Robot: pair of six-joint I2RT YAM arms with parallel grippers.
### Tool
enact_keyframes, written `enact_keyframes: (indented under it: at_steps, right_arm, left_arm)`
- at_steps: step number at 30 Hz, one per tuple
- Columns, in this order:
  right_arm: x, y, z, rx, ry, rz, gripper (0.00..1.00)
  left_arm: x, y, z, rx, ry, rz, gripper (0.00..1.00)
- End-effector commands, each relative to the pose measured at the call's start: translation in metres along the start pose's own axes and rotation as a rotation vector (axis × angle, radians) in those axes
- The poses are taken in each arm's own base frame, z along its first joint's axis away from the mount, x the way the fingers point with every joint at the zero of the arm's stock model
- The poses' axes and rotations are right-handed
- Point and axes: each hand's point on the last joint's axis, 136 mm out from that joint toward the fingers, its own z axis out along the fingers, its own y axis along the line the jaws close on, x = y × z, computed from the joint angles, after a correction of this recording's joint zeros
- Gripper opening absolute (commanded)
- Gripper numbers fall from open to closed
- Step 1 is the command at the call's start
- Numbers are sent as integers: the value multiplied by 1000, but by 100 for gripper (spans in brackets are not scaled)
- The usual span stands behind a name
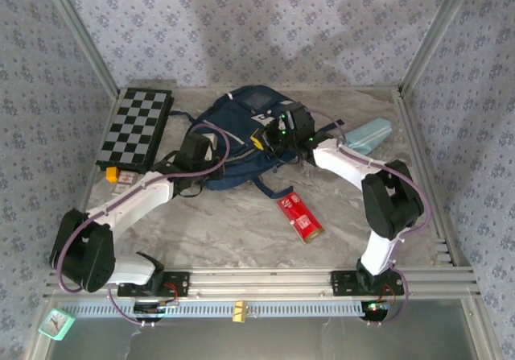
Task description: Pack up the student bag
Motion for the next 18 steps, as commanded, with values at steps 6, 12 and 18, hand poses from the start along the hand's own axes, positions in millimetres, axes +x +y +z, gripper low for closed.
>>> enact_keyframes:
  at_steps: [6, 12, 18]
  right_arm:
    - [-46, 47, -27, -61, 18, -206, 0]
    - [-56, 51, -10, -28, 123, -267, 11]
    - [-61, 37, -27, 13, 139, -260, 42]
  left_arm:
    - [31, -76, -19, 162, 30, 94, 0]
    - [29, -106, -4, 168, 36, 54, 0]
    - [11, -91, -5, 69, -8, 54, 0]
